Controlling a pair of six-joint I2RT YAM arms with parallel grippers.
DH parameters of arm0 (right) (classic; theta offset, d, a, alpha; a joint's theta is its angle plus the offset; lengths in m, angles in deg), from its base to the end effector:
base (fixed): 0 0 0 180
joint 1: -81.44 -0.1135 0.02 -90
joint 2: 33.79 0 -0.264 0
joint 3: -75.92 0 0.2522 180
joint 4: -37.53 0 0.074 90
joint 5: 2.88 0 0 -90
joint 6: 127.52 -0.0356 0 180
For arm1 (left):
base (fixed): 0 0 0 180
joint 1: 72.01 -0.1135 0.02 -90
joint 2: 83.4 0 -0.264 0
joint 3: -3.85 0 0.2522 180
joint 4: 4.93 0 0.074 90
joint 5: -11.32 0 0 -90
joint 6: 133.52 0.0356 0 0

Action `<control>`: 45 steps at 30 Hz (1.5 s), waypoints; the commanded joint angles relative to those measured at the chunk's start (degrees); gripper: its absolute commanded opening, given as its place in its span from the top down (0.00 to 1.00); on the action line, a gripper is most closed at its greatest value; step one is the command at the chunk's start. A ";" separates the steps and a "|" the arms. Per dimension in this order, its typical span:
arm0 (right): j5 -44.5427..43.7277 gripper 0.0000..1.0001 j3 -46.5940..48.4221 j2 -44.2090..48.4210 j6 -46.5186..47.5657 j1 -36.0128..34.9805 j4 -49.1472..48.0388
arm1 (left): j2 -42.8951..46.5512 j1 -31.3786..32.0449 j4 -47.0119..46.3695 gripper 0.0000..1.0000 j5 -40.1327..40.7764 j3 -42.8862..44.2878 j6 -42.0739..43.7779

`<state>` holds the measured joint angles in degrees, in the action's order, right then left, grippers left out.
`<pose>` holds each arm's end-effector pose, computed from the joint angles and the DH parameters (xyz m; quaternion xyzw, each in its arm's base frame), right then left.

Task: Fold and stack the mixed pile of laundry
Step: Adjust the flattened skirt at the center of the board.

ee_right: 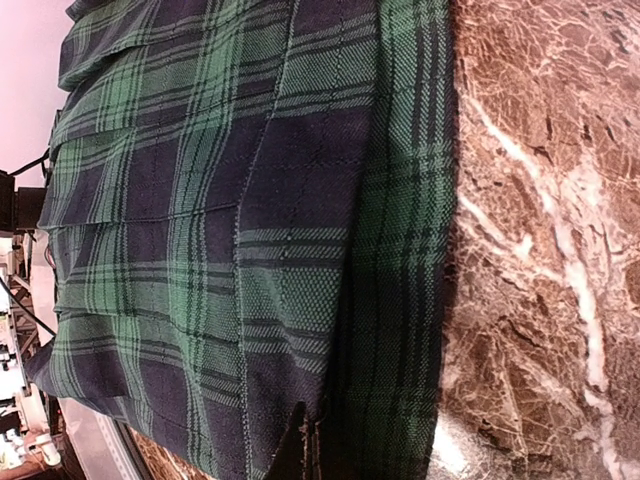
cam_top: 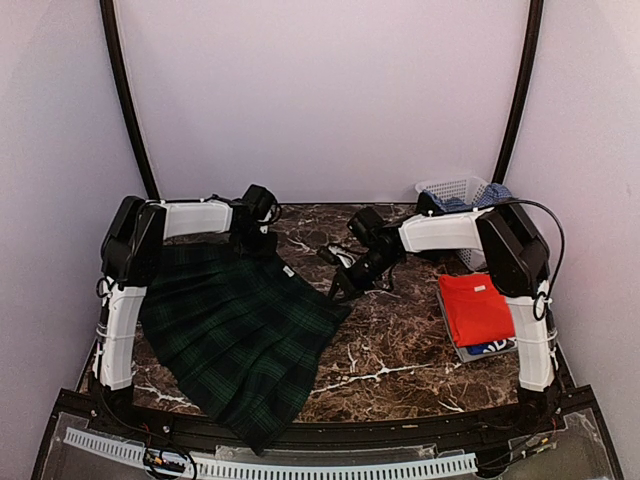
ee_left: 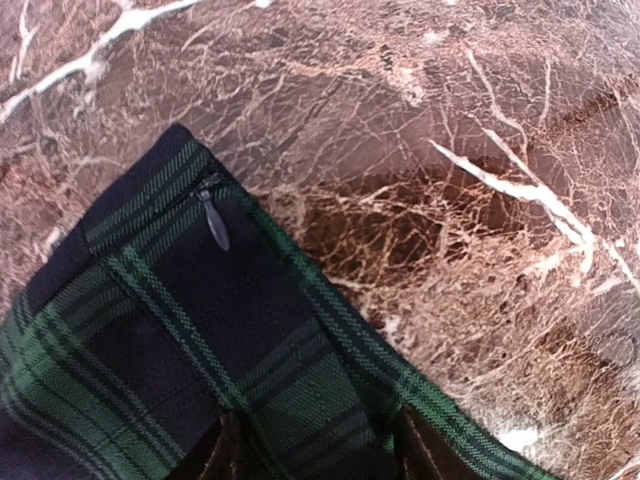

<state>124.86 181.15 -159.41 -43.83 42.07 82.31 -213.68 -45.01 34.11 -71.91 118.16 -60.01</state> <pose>0.3364 0.3042 0.1475 -0.3296 0.8662 0.3701 0.0649 0.4437 -0.2214 0.1559 0.0695 0.9497 -0.0589 0.2996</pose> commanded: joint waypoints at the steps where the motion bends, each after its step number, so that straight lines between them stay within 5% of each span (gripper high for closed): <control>1: 0.67 1.00 -0.84 0.37 -0.64 0.00 -1.38 | 0.06 1.17 4.95 0.56 5.53 2.49 0.97; 12: 0.44 1.00 -3.11 3.84 -1.32 -0.02 -2.36 | 5.69 1.30 1.12 1.00 1.23 0.49 -1.03; 26: -3.04 1.00 -12.13 6.06 -1.73 2.47 -3.29 | 5.17 1.30 -8.28 0.99 -5.28 -1.11 -0.87; 32: -4.06 1.00 -14.87 6.47 -2.44 2.46 -4.66 | 3.58 1.30 -11.57 0.88 -7.52 -1.73 -0.33; 45: -3.69 1.00 -18.52 16.15 -3.78 2.46 -7.08 | 12.39 -0.91 -13.88 0.35 -4.87 -11.22 -3.64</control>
<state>121.52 164.32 -149.24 -46.86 44.47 76.08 -207.48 -44.57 22.06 -78.66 109.51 -62.50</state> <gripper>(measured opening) 0.002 0.606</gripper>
